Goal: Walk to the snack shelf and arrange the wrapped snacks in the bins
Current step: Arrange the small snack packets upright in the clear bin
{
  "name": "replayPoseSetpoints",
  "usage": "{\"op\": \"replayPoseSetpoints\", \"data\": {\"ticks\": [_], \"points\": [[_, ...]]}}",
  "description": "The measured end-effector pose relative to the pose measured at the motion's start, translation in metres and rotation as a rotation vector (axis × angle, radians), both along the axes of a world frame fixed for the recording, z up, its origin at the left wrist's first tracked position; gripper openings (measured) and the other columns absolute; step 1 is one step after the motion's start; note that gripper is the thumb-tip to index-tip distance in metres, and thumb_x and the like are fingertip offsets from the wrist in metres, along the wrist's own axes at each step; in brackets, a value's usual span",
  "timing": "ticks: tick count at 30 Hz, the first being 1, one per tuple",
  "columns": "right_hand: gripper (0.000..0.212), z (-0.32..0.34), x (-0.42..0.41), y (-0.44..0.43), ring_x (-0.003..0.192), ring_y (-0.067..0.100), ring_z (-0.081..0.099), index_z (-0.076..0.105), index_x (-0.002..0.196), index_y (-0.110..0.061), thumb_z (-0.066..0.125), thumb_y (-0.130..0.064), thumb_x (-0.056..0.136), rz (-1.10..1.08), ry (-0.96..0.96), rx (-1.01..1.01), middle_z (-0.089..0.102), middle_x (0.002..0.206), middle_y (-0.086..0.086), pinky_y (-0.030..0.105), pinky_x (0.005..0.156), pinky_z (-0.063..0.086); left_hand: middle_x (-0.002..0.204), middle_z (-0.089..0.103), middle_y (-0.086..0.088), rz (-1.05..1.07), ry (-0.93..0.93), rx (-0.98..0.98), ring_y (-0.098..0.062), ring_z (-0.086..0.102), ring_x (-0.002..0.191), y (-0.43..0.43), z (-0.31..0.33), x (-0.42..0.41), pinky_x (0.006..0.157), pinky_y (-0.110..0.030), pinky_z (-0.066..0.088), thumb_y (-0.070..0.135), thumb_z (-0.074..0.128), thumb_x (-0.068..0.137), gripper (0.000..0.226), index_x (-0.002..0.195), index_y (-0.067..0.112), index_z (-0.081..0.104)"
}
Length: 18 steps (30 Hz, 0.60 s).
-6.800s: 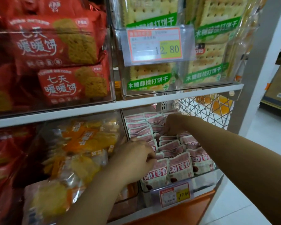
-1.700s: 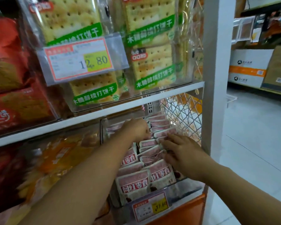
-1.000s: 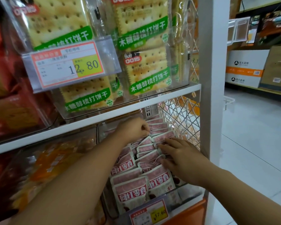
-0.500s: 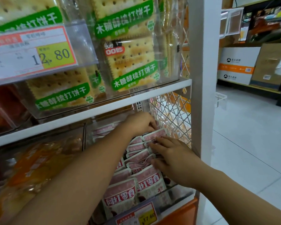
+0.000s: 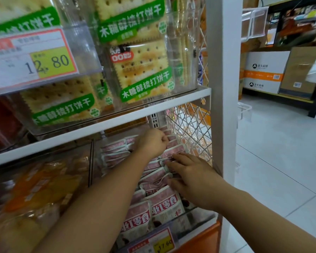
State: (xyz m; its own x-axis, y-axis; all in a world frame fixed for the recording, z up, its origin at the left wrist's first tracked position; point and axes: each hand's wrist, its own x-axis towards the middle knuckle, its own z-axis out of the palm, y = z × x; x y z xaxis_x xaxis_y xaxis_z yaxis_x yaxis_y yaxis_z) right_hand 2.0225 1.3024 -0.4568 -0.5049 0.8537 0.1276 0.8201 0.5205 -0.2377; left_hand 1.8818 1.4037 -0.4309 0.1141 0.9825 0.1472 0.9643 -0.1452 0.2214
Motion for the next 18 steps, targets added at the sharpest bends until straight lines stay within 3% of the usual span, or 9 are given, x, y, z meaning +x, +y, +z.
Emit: {"op": "replayPoseSetpoints", "data": {"ticks": [3,6,9,11,14,18], "points": [[0.093,0.000,0.000,-0.001,0.142,0.019,0.015,0.022,0.147,-0.031,-0.006,-0.064,0.064,0.000,-0.007,0.002,0.018,0.156,-0.005,0.035,0.115,0.014,0.096,0.070,0.006,0.006,0.054,0.003,-0.019,0.063,0.090,-0.006,-0.003,0.006,0.076,-0.031,0.049,0.029,0.056,0.092,0.018,0.088,0.025,0.072],[0.093,0.000,0.000,-0.002,0.142,0.019,0.015,0.022,0.146,-0.031,-0.007,-0.064,0.065,-0.004,-0.010,0.005,0.019,0.156,-0.004,0.035,0.115,0.014,0.095,0.071,0.004,-0.005,-0.075,-0.027,-0.017,0.063,0.088,-0.008,0.003,0.001,0.077,-0.031,0.050,0.028,0.056,0.092,0.016,0.089,0.023,0.072],[0.091,0.002,0.000,-0.005,0.143,0.020,0.011,0.021,0.147,-0.031,-0.008,-0.062,0.066,-0.010,-0.012,0.026,0.018,0.156,-0.003,0.036,0.117,0.007,0.116,0.066,0.002,0.015,-0.210,-0.043,-0.016,0.060,0.101,-0.011,0.018,-0.017,0.087,-0.032,0.049,0.025,0.052,0.094,0.020,0.106,0.022,0.068],[0.088,0.006,-0.002,-0.010,0.145,0.020,0.003,0.016,0.147,-0.033,-0.010,-0.059,0.068,0.003,-0.015,0.045,0.013,0.157,-0.003,0.038,0.115,-0.005,0.131,0.057,-0.003,-0.012,-0.117,-0.083,-0.020,0.054,0.116,-0.025,0.028,-0.027,0.096,-0.033,0.044,0.028,0.048,0.097,0.032,0.125,0.017,0.058],[0.085,0.005,-0.004,-0.016,0.146,0.020,-0.005,0.007,0.149,-0.030,-0.012,-0.058,0.071,0.042,-0.049,0.037,0.003,0.158,-0.003,0.038,0.109,-0.016,0.148,0.038,-0.010,-0.136,0.097,-0.341,-0.024,0.038,0.133,-0.066,0.033,-0.034,0.108,-0.036,0.033,0.044,0.036,0.099,0.054,0.141,0.010,0.037],[0.059,-0.002,-0.003,-0.010,0.145,0.017,-0.012,-0.004,0.149,-0.029,0.008,-0.053,0.096,0.027,-0.154,-0.082,-0.008,0.158,-0.002,0.040,0.113,-0.016,0.157,-0.014,0.004,-0.158,0.382,-0.573,-0.020,-0.006,0.146,-0.113,0.023,-0.045,0.117,-0.049,0.001,0.074,0.018,0.084,0.087,0.151,0.024,-0.003]]}}
